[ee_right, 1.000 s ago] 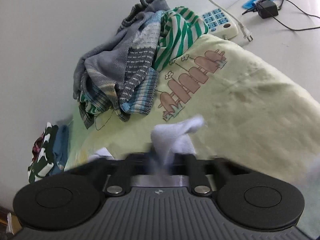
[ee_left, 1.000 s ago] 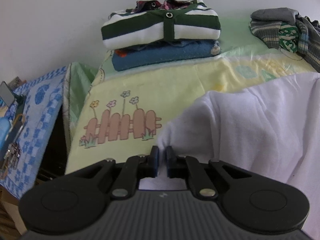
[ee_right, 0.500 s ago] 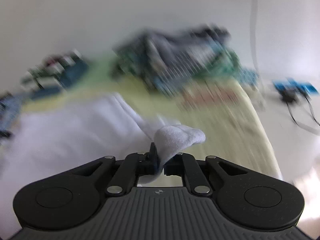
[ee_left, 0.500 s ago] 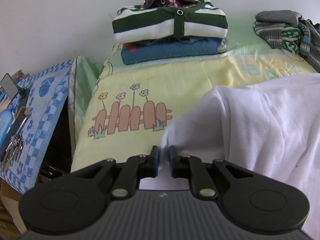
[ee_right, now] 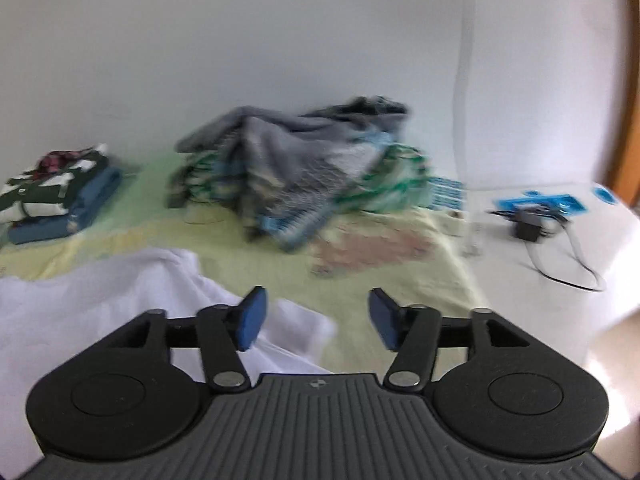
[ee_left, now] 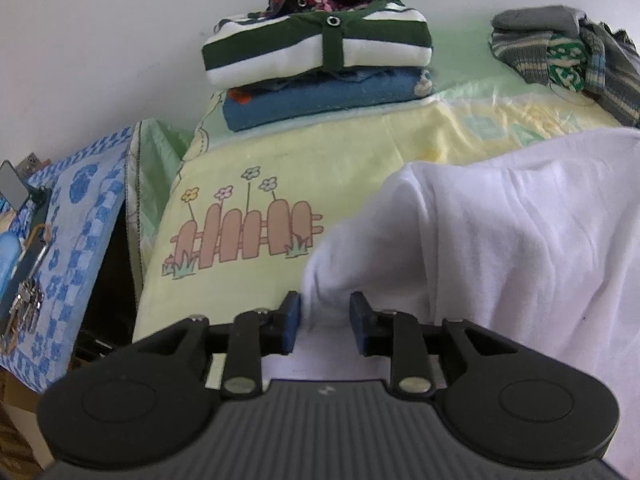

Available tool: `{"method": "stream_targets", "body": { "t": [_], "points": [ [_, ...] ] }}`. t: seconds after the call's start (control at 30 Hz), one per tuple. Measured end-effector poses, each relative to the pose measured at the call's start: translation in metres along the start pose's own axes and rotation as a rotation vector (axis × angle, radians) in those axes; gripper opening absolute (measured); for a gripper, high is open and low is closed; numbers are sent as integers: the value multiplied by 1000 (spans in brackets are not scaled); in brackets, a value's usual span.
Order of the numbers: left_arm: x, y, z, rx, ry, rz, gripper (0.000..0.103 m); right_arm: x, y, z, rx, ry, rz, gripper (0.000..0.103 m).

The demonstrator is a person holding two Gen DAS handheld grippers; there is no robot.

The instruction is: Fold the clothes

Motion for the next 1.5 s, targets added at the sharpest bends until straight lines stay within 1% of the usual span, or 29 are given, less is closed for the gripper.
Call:
{"method": "stream_targets", "body": {
  "t": [0.03,0.07,0.1,0.13,0.2,0.23,0.27,0.3,0.4,0.47,0.6,0.7,0.77,0.83,0.87,0.9,0.93,0.97,1.0,1.03,1.07,1.1,1.17,1.23,1.3,1.37,1.43,1.47,1.5],
  "points": [
    [-1,0,0,0,-5,5,28,6,-13,-1,44,5,-15,65],
    [-1,0,0,0,-6,5,28,12,-26,-2,89,9,-34,62],
    [-1,0,-1,1,-5,3,29,14,-35,-4,115,6,-46,61],
    [-1,0,-1,1,-5,1,32,14,-38,-6,116,-2,-49,59],
    [0,0,-1,3,-1,1,36,13,-43,-10,112,-19,-53,45],
    [0,0,-1,3,0,2,37,12,-42,-9,98,-26,-51,14],
    [0,0,-1,2,1,3,38,9,-44,-6,95,-36,-43,7],
    [0,0,-1,1,2,3,38,4,-43,-2,86,-52,-33,7],
    [1,-1,-1,-2,3,4,38,-12,-39,11,23,-78,-66,6],
    [0,-1,-1,-6,-1,5,37,-24,-35,20,-13,-99,-101,6],
    [0,-2,0,-8,-7,8,37,-50,-45,26,-45,-108,-209,5],
    [0,-3,2,-8,-10,9,38,-67,-63,19,4,-162,-229,5],
    [0,-3,2,-8,-9,9,39,-66,-73,12,14,-142,-239,6],
    [2,-4,4,-8,-5,8,40,-56,-76,11,0,-53,-264,7],
    [3,-4,4,-8,-4,10,39,-51,-76,12,6,-21,-277,11],
    [4,-3,4,-12,-1,10,24,-48,-70,14,-1,-20,-296,15],
    [6,-2,3,-17,3,9,12,-46,-63,17,-11,-24,-317,28],
    [9,0,2,-19,6,11,10,-43,-56,19,-20,-27,-337,41],
    [11,2,1,-23,13,10,10,-38,-46,22,-44,-36,-340,46],
    [15,6,-1,-28,24,3,10,-33,-36,25,-69,-45,-340,48],
    [20,10,-4,-30,36,-12,10,-26,-27,28,-83,-52,-268,48],
    [24,15,-6,-29,47,-31,11,-13,-22,28,-74,-44,-184,48],
    [34,26,-14,-35,68,-96,23,15,-14,28,-50,-25,-13,52],
    [38,34,-23,-50,71,-103,38,42,-6,28,-26,-6,157,58],
    [41,36,-33,-35,61,-95,44,72,-8,14,11,43,215,58],
    [45,36,-44,-13,64,-97,47,103,-10,-1,49,94,264,58],
    [52,35,-52,-2,111,-127,56,133,-12,-17,87,146,314,58],
    [55,34,-56,0,136,-147,57,148,-13,-24,106,171,338,58],
    [56,32,-57,0,154,-159,58,155,-13,-30,111,189,350,58]
  ]
}}
Point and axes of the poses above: each gripper's, at about its wrist camera, not at the fingertips, and y roughly against the way its jaws point, x to its left, z to its top, the point moved 1 cm from there along -y, roughly the way its jaws point, and after that the axes turned 3 degrees about x, right-handed, at the moved point
